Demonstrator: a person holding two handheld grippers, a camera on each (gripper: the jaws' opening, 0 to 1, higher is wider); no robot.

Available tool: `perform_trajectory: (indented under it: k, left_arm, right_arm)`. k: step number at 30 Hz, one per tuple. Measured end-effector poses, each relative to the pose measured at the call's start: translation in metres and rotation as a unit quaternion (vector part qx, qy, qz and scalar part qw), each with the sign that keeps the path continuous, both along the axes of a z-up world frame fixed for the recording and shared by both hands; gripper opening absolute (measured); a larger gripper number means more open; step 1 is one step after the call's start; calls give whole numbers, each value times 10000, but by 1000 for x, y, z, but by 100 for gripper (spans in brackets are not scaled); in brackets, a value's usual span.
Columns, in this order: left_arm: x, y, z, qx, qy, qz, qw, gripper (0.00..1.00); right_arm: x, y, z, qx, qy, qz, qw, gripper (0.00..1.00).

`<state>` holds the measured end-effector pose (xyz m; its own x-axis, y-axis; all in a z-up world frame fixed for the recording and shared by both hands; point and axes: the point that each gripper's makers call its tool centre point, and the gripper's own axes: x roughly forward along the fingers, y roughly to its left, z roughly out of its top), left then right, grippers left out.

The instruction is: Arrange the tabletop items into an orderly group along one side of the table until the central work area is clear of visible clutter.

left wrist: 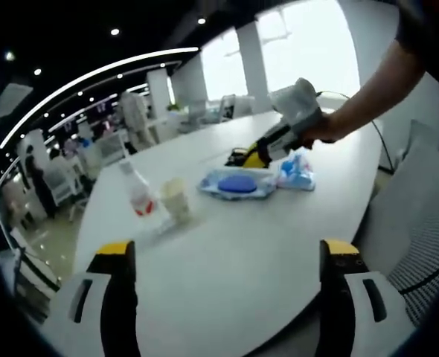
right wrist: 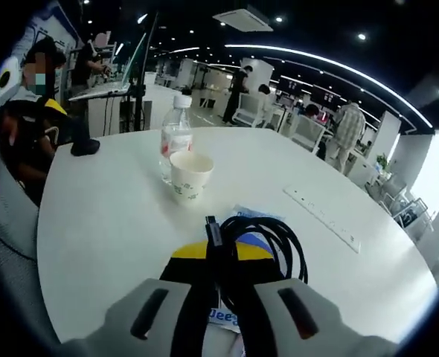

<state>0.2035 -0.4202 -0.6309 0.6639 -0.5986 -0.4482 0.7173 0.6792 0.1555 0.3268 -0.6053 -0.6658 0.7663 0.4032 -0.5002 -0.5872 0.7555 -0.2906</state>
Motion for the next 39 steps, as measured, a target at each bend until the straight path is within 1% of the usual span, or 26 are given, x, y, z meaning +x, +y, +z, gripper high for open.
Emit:
perform_trajectory:
  k: [12,24,32,39]
  left_arm:
    - [0,0,1,-99,30,24,9999,100]
    - [0,1,1,-172,56,56,9998,100]
    - [-1,0,2,-220,79,55,9997,100]
    - [-1,0,2,-230,93,48,9997,100]
  right_arm:
    - [-31,9,7,-203,-176,312,9992,8]
    - [-54,19,14,-361,-315,588,9971,8]
    - [-70,29,11,-435,-310,748,9958,8]
    - [-86,33,1,-515,-227,865,9947,8]
